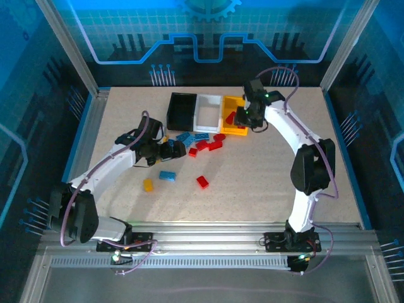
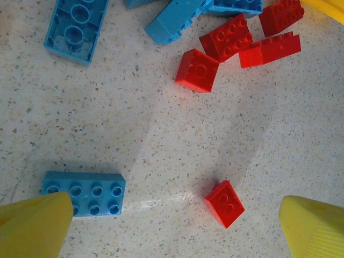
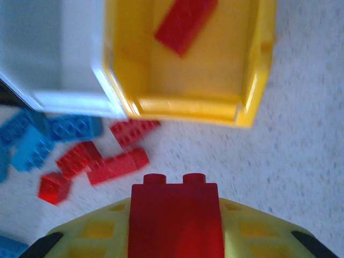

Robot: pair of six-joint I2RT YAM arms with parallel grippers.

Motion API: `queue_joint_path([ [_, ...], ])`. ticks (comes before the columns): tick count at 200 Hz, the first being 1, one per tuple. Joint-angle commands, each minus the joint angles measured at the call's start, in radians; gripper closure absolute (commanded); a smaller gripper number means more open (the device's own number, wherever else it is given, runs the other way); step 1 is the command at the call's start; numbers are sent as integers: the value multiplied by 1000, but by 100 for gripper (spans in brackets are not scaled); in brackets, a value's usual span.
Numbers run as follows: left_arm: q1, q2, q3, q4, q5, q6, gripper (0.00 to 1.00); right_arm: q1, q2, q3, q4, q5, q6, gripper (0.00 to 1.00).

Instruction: Sort the legos into containers by color

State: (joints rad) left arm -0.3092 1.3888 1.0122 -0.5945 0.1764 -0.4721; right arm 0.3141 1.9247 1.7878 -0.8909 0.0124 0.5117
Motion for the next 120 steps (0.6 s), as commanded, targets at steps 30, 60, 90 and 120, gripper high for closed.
queue_joint_path([
  [30,8,-28,-17,-67,-7,-2,1,-30,276,357,-144,-56,22,72],
  [60,7,-32,-8,-118,-31,11,1,-41,396,479,-172,-64,42,71],
  [90,19,0,13,-186,-56,19,1,-47,478,510,-169,-70,50,71],
  [120,45,21,16,-220,-74,7,1,-48,508,515,-169,-82,48,66],
])
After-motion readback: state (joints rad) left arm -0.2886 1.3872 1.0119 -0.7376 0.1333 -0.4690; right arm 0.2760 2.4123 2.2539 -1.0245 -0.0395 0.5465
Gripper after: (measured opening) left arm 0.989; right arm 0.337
